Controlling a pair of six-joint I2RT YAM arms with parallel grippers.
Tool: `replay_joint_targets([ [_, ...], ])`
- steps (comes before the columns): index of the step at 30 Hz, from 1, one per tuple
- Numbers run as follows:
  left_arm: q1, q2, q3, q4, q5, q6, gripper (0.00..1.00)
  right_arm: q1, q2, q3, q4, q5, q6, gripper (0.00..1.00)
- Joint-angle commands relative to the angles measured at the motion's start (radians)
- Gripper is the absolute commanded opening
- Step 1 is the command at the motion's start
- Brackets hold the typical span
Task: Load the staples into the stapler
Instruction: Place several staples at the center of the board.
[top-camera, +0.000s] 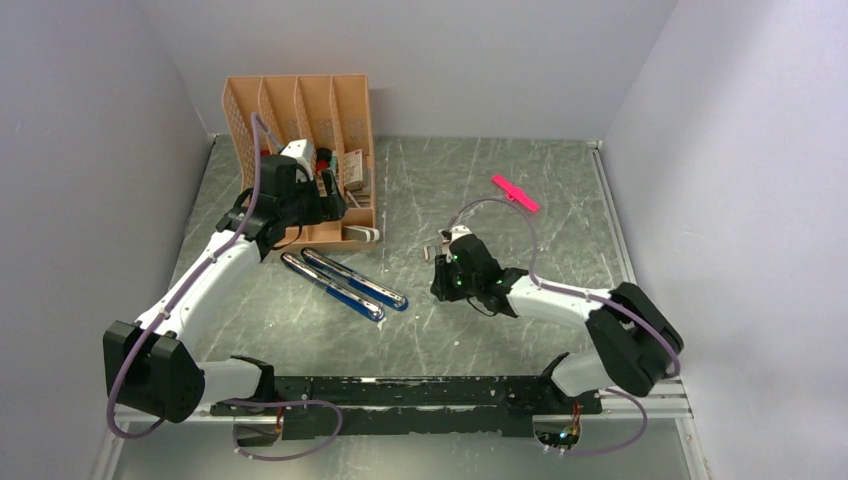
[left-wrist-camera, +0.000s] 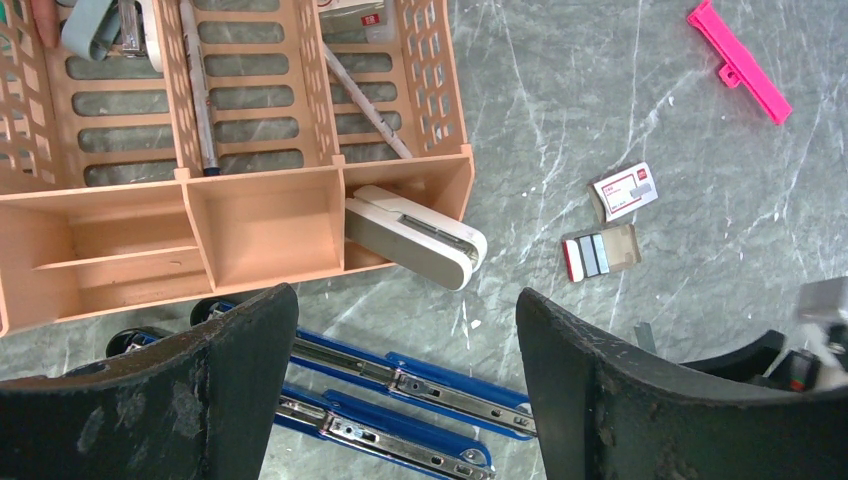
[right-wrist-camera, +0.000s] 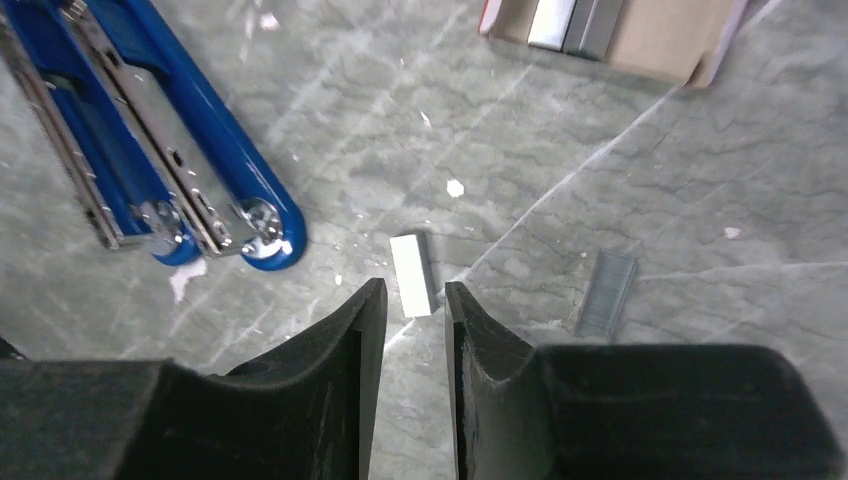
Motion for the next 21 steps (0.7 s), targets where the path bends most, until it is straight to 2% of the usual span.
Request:
replay_joint_targets([
  [1,0.014,-0.001,0.015,0.023,0.037,0.007,0.84,-0.005,-0.094,-0.016,0.0,0.075,-0.003,0.33],
  [11,0.017,0.0,0.015,0.027,0.051,0.005,0.84,-0.002,-0.08,0.023,-0.188,0.369,0.03,0.45],
  [21,0.021,0.005,0.015,0.028,0.058,0.005,0.84,-0.002,-0.008,0.043,-0.207,0.343,0.015,0.52],
])
